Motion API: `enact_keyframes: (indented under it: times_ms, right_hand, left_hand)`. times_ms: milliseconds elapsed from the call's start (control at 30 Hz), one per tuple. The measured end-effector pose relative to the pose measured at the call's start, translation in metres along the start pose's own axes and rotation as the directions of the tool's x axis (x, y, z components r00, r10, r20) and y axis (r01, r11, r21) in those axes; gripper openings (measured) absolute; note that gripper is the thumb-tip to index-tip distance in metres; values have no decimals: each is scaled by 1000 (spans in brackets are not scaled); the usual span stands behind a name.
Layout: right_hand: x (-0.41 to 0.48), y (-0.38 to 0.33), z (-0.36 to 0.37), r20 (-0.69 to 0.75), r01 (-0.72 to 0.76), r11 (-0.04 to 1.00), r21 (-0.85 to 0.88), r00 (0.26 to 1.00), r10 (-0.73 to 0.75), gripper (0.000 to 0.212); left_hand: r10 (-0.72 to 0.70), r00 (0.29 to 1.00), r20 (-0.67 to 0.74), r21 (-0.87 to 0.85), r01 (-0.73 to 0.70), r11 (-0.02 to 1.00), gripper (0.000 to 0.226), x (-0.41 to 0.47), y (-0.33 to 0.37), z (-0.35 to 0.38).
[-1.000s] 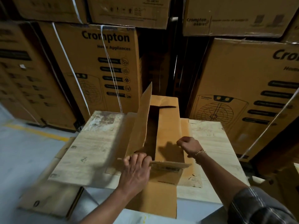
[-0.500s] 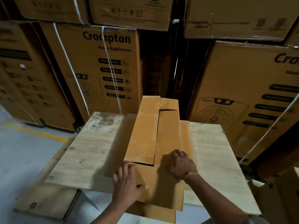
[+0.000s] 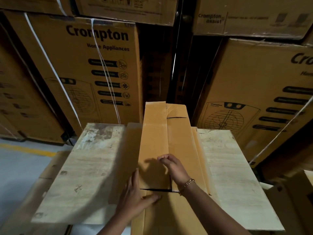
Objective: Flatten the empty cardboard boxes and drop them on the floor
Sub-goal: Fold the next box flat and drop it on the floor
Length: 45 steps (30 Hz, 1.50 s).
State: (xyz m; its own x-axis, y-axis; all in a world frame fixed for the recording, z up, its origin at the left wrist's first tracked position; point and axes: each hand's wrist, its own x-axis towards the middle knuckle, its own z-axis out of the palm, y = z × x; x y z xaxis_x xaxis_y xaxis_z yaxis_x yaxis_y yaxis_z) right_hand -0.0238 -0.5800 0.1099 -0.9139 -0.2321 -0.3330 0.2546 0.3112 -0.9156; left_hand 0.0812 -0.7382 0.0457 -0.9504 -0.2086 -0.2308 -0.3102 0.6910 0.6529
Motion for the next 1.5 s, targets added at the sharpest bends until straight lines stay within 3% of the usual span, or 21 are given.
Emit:
enact_keyframes:
  times_ms: [67, 133, 200, 300, 333, 400, 500, 533, 567, 633, 700, 767, 867, 1033, 1133, 1200, 1300, 1333, 1433, 1500]
  right_hand:
    - [11, -4, 12, -22, -21, 986, -168, 1000, 17, 35]
    - [26, 4, 17, -134, -114, 899, -422, 989, 62, 49]
    - [32, 1, 13, -220, -177, 942, -285, 969, 115, 49]
    - [34, -17, 6, -241, -61, 989, 132, 966, 92, 42]
    - [32, -25, 7, -182, 9, 990, 140, 983, 17, 46]
    - [26, -34, 20, 68, 141, 989, 50, 987, -144, 47]
    - [16, -34, 44, 339, 205, 958, -200, 932, -129, 38]
    - [16, -28, 44, 336, 222, 909, -353, 937, -98, 43]
    - [17, -21, 41, 263, 220, 796, -564, 961, -78, 52]
    - [18, 1, 25, 24, 47, 438, -898, 998, -57, 74]
    - [13, 23, 8, -139, -131, 288, -949, 990, -8, 96]
    - [7, 36, 0, -217, -222, 267, -938, 975, 50, 112]
    - [6, 38, 1, -272, -284, 337, -898, 959, 84, 105]
    - [7, -2, -35, -128, -65, 634, -770, 990, -54, 63]
    - [6, -27, -61, -162, -10, 903, -430, 985, -66, 45]
    - [4, -37, -71, -200, 55, 994, -91, 977, -72, 45]
    - [1, -48, -81, -202, 118, 951, 285, 977, -60, 68]
    - [0, -48, -81, -198, 115, 933, 342, 979, -48, 72]
    - [2, -33, -76, -178, 94, 881, 463, 984, -12, 70]
    - [5, -12, -70, -211, 44, 850, 524, 974, 80, 59]
  left_hand:
    - [-1, 1000, 22, -40, 2, 999, 135, 7, -3, -6]
    - [29, 998, 54, -33, -27, 999, 137, 12, -5, -9]
    - [32, 996, 78, -22, -31, 999, 138, 14, -6, -9]
    - [-19, 994, 109, -53, 25, 998, 136, 18, -9, -10]
    - [-40, 994, 101, -69, 47, 996, 133, 20, -9, -10]
    - [-96, 995, 28, -146, 99, 984, 122, 27, -12, -8]
    - [-261, 965, -24, -283, 244, 928, 59, 37, -16, -7]
    - [-297, 955, 7, -303, 285, 909, 36, 38, -16, -9]
    - [-318, 947, 44, -312, 316, 896, 23, 39, -17, -10]
    - [-336, 937, 97, -341, 349, 873, 23, 38, -22, -9]
    - [-349, 930, 115, -377, 366, 851, 45, 38, -26, -4]
    - [-370, 923, 109, -396, 382, 835, 61, 39, -26, 0]
    - [-366, 926, 86, -384, 370, 846, 64, 40, -18, 0]
    - [-311, 950, 10, -512, 272, 815, 53, 34, -1, -28]
    - [-269, 957, -107, -690, 123, 713, 32, 37, 24, -63]
    - [-177, 964, -199, -776, -44, 629, 18, 39, 45, -92]
    - [-91, 952, -293, -786, -185, 590, 8, 31, 69, -133]
    - [-75, 945, -318, -761, -207, 614, 17, 25, 73, -142]
    - [11, 923, -384, -597, -257, 760, 49, 8, 78, -149]
    - [138, 872, -469, -379, -340, 860, 54, -2, 79, -142]
